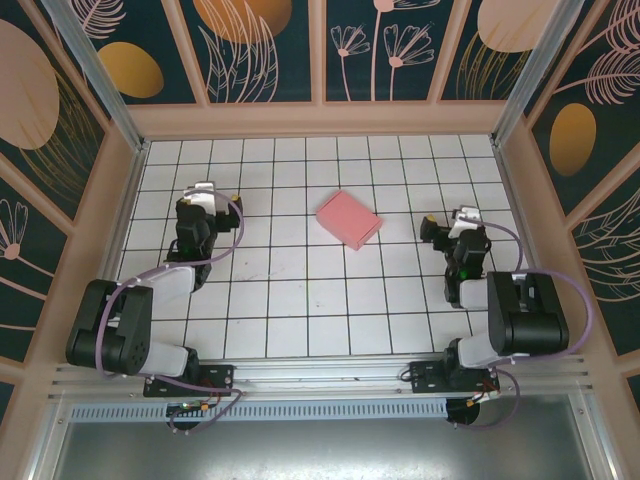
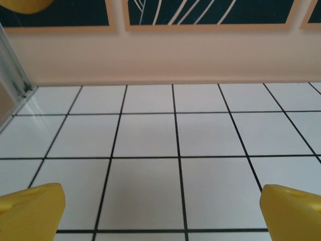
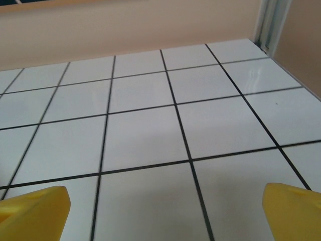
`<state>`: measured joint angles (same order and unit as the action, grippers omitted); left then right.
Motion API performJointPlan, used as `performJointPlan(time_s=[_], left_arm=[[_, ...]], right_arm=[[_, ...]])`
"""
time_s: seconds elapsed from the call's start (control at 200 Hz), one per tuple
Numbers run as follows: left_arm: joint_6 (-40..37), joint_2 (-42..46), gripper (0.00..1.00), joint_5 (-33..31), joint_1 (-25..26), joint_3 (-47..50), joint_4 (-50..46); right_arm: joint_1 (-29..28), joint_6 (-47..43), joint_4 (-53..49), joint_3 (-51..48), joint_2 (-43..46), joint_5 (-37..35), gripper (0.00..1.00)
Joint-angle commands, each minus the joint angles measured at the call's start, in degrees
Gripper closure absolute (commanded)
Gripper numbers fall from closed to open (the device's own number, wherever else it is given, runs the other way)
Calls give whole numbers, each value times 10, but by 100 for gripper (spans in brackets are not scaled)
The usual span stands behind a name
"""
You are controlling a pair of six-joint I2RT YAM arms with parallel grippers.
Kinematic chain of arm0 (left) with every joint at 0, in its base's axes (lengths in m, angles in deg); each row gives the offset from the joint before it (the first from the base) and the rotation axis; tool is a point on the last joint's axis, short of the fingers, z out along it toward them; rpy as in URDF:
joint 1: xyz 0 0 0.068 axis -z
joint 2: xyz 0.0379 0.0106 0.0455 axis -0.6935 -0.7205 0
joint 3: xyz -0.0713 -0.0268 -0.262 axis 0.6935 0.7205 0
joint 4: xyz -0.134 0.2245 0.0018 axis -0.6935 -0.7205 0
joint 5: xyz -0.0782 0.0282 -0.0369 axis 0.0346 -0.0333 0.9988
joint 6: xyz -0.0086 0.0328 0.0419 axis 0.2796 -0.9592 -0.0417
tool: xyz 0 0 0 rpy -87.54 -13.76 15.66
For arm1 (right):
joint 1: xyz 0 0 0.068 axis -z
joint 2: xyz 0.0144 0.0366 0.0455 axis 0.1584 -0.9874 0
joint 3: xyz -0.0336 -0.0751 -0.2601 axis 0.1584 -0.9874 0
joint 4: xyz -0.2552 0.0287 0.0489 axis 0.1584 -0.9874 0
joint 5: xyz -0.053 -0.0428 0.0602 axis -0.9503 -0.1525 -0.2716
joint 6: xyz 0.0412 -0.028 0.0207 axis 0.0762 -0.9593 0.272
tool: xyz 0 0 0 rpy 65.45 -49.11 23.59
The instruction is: Fold the paper box
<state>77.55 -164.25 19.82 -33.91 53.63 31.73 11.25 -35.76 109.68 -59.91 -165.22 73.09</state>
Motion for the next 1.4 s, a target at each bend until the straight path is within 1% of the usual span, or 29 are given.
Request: performJointPlan(time_s=[0.0, 0.035, 0.08, 0.175, 0.275, 0.39, 0.48, 0.546, 0.631, 0.691, 0.711, 0.766, 0.811, 0.851, 0.891, 1.391], left_arm=[[-46, -8, 1, -24, -11, 11, 84], [-50, -11, 1, -34, -13, 15, 98], [-49, -9, 1, -41, -17, 16, 92], [-45, 10, 1, -45, -18, 24, 68], [-48, 25, 1, -72, -19, 53, 91], [-38, 34, 1, -68, -20, 85, 116], [-32, 32, 1, -72, -25, 124, 179], [-21, 22, 1, -29, -48, 141, 208], [-3, -15, 1, -18, -66, 165, 276], [3, -67, 1, -15, -72, 168, 330], [6, -71, 1, -11, -75, 169, 350], [21, -52, 1, -7, -88, 154, 278], [22, -62, 1, -10, -89, 162, 314], [21, -54, 1, -9, -89, 159, 295], [21, -59, 1, -12, -89, 162, 308], [22, -58, 1, -9, -89, 158, 296]], right_arm=[[14, 24, 115, -13, -31, 42, 1], [14, 25, 133, -19, -36, 40, 1], [15, 27, 157, -29, -41, 43, 1], [20, 30, 158, -31, -40, 51, 1], [20, 29, 156, -30, -40, 51, 1], [20, 30, 155, -29, -39, 51, 1], [20, 29, 156, -30, -39, 53, 1], [19, 25, 153, -28, -40, 59, 1], [17, 24, 152, -27, -41, 58, 1], [17, 23, 151, -27, -41, 58, 1], [17, 23, 151, -27, -40, 58, 1], [17, 23, 149, -26, -41, 57, 1], [16, 23, 149, -26, -41, 57, 1], [16, 23, 149, -26, -41, 56, 1], [16, 22, 148, -26, -40, 56, 1], [12, 20, 144, -23, -40, 48, 1]])
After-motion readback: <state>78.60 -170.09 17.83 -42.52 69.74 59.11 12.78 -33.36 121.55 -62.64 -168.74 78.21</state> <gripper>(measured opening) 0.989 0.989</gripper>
